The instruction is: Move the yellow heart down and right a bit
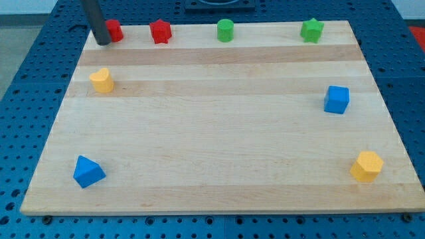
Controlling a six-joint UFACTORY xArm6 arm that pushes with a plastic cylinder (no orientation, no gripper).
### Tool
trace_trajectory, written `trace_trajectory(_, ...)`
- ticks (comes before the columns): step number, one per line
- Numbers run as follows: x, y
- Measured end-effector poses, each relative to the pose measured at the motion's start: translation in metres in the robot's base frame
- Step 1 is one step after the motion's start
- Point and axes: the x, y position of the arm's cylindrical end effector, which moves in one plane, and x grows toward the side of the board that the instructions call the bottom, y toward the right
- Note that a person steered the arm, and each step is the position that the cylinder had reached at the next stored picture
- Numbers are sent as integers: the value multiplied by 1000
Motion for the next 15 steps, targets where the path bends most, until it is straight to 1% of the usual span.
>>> trace_trajectory(1, 7, -9)
trace_trajectory(4, 78, -12)
trace_trajectory(9, 206, 58)
trace_trajectory(11, 248, 83)
trace_trajectory(13, 285, 91)
trace_trajectory(14, 288, 62)
trace_trajectory(15, 250, 54)
